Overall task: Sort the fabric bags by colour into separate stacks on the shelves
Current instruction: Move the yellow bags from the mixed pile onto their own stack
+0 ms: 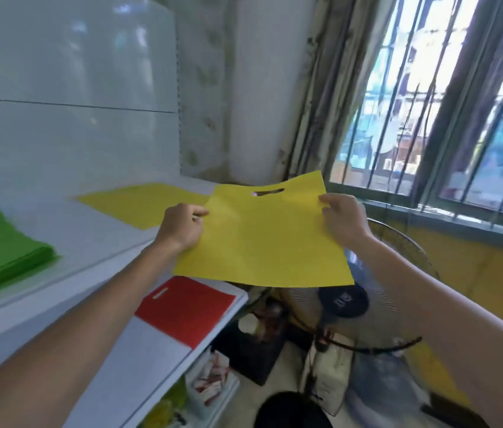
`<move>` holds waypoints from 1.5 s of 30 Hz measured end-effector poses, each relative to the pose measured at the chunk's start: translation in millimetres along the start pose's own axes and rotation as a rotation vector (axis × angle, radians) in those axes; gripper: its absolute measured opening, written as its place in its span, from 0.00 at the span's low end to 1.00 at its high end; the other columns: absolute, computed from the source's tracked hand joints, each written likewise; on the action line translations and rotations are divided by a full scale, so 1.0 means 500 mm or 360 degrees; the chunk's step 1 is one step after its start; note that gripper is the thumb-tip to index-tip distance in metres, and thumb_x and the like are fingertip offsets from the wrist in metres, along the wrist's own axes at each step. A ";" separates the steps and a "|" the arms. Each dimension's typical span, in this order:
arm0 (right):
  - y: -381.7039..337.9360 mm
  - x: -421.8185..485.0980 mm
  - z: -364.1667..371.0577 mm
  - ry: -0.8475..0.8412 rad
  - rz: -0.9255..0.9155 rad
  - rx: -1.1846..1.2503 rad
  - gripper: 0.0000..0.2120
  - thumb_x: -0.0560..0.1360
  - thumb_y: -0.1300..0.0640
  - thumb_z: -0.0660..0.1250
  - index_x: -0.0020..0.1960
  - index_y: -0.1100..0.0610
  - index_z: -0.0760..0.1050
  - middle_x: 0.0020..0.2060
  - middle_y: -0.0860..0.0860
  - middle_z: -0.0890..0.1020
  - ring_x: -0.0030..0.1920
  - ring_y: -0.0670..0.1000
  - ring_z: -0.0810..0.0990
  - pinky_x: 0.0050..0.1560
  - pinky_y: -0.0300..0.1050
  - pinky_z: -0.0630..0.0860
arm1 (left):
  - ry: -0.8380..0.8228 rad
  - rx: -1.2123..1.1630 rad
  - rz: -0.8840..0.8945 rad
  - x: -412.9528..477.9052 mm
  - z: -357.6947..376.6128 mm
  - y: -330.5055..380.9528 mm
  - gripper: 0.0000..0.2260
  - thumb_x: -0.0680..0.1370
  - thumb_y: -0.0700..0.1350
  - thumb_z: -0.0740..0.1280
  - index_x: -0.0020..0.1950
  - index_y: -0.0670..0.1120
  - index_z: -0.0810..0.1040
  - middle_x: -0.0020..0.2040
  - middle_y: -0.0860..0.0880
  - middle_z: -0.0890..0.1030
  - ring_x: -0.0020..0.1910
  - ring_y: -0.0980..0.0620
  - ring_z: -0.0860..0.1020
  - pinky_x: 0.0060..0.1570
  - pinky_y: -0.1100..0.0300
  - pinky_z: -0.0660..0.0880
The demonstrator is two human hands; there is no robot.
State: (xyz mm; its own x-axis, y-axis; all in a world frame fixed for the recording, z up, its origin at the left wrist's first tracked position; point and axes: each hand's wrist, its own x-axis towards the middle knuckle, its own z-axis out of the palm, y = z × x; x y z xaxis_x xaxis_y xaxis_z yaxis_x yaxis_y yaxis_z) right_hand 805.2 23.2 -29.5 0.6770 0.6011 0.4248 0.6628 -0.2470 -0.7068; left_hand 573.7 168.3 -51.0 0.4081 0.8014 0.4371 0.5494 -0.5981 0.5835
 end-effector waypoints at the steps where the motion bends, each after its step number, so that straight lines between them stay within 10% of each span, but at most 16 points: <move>1: 0.021 0.010 -0.011 0.0006 0.0011 -0.0015 0.18 0.75 0.66 0.59 0.63 0.59 0.76 0.61 0.57 0.77 0.61 0.56 0.74 0.59 0.46 0.71 | -0.0034 -0.0018 0.0003 0.010 0.026 0.015 0.14 0.79 0.35 0.58 0.61 0.41 0.78 0.62 0.41 0.77 0.57 0.44 0.76 0.44 0.64 0.68; 10: 0.103 0.164 0.078 0.0036 -0.0048 0.0020 0.13 0.76 0.65 0.62 0.58 0.60 0.79 0.55 0.58 0.80 0.48 0.50 0.74 0.53 0.40 0.68 | -0.0043 -0.0060 -0.0037 0.153 0.110 -0.001 0.15 0.77 0.34 0.59 0.60 0.42 0.79 0.63 0.44 0.77 0.60 0.49 0.75 0.51 0.67 0.67; 33: -0.254 0.561 0.658 -0.0845 -0.1121 0.0426 0.18 0.77 0.61 0.61 0.66 0.60 0.72 0.63 0.57 0.73 0.60 0.55 0.73 0.58 0.43 0.68 | 0.0832 0.0479 -0.0836 0.325 -0.105 -0.250 0.13 0.77 0.38 0.60 0.59 0.43 0.79 0.62 0.46 0.78 0.61 0.50 0.74 0.56 0.68 0.64; 45: -0.156 0.548 0.761 -0.1447 -0.1231 -0.0015 0.13 0.75 0.60 0.63 0.57 0.62 0.79 0.59 0.56 0.78 0.60 0.56 0.75 0.59 0.45 0.71 | 0.0517 0.0959 -0.1355 0.275 0.035 -0.288 0.13 0.76 0.47 0.61 0.58 0.49 0.78 0.59 0.43 0.73 0.59 0.43 0.72 0.56 0.54 0.69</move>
State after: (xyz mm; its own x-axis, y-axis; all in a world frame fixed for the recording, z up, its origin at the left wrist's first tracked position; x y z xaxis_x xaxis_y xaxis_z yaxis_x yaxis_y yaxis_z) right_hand 817.1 496.5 -73.2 -0.3753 0.9098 0.1770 0.8000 0.4145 -0.4339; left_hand 563.7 364.7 -86.8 -0.4382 0.8604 0.2603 0.8634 0.3224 0.3881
